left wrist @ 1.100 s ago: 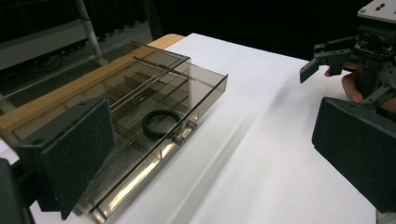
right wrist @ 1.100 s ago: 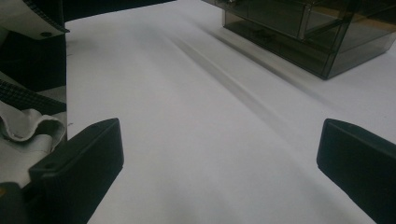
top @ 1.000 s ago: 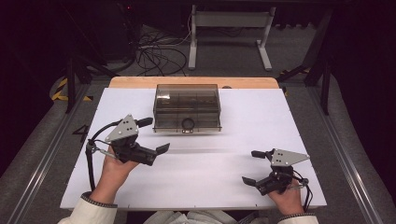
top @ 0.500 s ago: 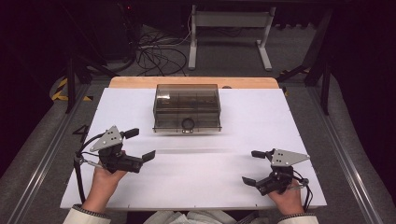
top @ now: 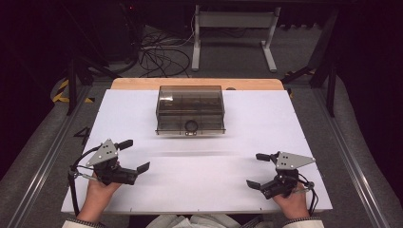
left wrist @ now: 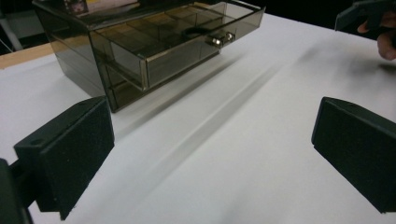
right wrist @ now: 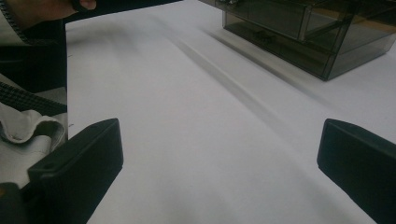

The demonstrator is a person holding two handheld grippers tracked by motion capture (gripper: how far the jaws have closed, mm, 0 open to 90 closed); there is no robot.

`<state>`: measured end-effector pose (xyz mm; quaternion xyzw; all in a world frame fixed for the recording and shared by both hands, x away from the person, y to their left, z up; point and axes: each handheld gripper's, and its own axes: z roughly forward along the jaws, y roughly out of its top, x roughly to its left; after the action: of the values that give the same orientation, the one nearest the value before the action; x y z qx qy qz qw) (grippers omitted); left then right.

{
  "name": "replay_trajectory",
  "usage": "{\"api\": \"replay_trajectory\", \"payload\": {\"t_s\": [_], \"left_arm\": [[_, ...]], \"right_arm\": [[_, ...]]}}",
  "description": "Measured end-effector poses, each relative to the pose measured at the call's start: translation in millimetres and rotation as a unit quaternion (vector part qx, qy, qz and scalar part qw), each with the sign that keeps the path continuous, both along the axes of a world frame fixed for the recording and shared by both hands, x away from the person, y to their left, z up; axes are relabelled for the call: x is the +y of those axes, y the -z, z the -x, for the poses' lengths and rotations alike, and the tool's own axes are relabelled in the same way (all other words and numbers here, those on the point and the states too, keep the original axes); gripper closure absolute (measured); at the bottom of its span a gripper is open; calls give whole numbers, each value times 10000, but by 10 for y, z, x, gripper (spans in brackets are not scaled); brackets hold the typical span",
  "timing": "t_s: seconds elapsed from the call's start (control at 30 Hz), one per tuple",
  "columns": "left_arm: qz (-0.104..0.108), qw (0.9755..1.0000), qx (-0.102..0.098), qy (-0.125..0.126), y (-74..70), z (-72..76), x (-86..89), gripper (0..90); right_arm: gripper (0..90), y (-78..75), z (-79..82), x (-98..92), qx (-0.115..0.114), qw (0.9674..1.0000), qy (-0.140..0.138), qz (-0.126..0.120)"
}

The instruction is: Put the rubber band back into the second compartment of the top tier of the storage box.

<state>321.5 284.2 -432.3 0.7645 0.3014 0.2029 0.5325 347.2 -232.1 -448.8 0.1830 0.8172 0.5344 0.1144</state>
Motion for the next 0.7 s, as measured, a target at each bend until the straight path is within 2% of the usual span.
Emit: {"api": "replay_trajectory", "payload": {"t_s": [0.23, 0.53, 0.7], "left_arm": [[-133, 9999, 91, 4, 143, 28, 27, 3], [-178, 9997, 170, 43, 300, 37, 84, 3], [-117, 9997, 194, 2, 365, 64, 142, 2]], "right_arm": [[11, 4, -3, 3, 25, 10000, -3, 6], [10, 6, -6, 4, 26, 10000, 8, 7], [9, 11, -8, 3, 36, 10000, 28, 20]]}}
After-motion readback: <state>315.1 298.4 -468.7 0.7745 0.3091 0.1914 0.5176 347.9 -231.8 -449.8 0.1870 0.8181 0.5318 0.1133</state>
